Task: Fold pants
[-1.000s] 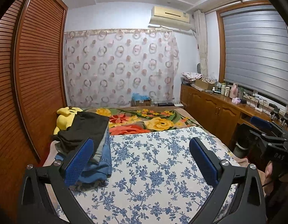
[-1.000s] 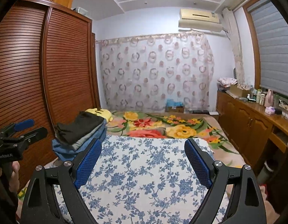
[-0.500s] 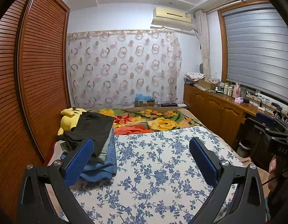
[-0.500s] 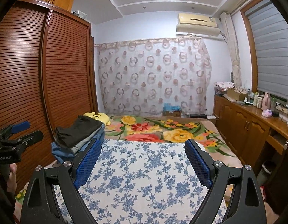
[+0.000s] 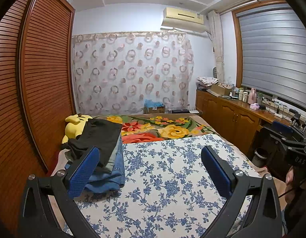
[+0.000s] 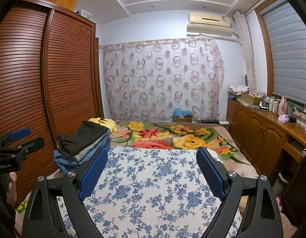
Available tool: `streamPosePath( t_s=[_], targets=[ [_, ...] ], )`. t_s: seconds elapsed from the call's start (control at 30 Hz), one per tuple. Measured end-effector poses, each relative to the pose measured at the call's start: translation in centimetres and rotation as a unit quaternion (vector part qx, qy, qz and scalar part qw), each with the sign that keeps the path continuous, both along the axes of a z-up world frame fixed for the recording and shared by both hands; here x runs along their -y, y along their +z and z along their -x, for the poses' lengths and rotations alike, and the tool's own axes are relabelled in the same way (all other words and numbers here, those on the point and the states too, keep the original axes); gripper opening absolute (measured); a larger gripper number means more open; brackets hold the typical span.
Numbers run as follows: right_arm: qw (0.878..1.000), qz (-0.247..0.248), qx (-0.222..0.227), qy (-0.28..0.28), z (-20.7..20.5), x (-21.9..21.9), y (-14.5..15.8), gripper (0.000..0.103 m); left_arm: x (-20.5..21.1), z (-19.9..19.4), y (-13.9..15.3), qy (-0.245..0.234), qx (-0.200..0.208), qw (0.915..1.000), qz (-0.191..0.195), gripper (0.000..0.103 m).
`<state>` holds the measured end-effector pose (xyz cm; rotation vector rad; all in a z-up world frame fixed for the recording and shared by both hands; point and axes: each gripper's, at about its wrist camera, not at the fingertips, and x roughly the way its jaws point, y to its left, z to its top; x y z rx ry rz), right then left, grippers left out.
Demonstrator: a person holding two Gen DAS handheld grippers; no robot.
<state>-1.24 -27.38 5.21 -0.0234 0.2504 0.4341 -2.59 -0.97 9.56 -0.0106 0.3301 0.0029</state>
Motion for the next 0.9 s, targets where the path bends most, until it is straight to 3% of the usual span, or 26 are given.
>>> streamPosePath(
  t_s=[0.9],
  targets=[
    [1.0, 0.0, 0.0, -0.003, 0.14, 0.08, 0.13, 0.092, 0.01, 0.01, -0.06, 0.0, 0.0, 1.0, 0.0, 0.102]
  ],
)
